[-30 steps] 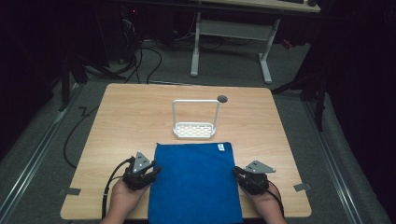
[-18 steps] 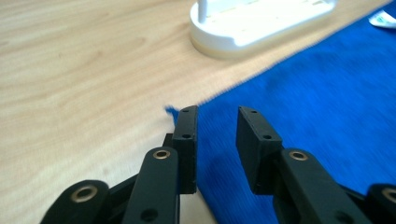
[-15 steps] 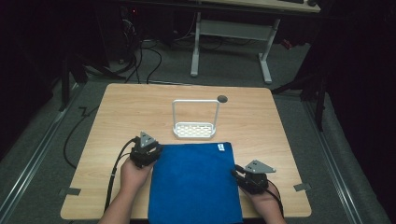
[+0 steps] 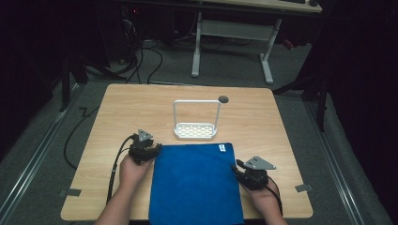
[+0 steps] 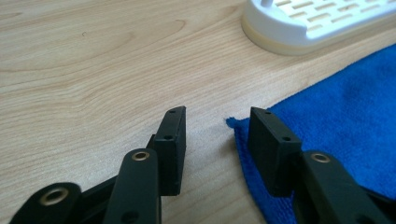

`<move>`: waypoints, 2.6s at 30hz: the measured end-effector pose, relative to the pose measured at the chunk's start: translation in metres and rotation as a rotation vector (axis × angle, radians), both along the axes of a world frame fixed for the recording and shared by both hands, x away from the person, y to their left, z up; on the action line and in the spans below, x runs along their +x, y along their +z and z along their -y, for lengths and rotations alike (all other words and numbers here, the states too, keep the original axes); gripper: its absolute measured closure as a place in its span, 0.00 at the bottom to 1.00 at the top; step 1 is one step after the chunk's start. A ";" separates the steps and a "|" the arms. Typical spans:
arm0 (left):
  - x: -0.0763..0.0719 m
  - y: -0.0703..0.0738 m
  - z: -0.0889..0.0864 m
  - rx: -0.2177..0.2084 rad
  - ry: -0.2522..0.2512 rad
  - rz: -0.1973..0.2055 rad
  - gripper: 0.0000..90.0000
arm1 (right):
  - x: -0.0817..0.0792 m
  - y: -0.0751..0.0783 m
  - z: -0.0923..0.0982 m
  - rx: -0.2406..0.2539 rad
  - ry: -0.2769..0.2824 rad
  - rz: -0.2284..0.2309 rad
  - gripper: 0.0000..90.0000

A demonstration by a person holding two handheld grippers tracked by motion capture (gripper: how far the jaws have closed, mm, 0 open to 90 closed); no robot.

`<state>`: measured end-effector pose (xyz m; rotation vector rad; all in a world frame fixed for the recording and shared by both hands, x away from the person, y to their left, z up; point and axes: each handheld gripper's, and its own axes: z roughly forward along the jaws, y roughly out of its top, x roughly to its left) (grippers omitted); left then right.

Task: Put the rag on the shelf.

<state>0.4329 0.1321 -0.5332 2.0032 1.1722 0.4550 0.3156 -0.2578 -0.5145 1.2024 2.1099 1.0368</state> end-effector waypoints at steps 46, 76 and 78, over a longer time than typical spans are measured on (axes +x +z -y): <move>-0.028 0.015 0.006 -0.084 -0.072 0.100 0.99 | 0.053 0.006 -0.015 0.044 -0.050 0.088 0.99; -0.074 0.072 0.000 -0.217 -0.035 0.394 0.99 | 0.013 0.055 -0.006 0.138 -0.089 0.320 0.99; -0.077 0.079 0.001 -0.226 -0.034 0.419 0.99 | 0.011 0.060 -0.006 0.148 -0.095 0.340 0.99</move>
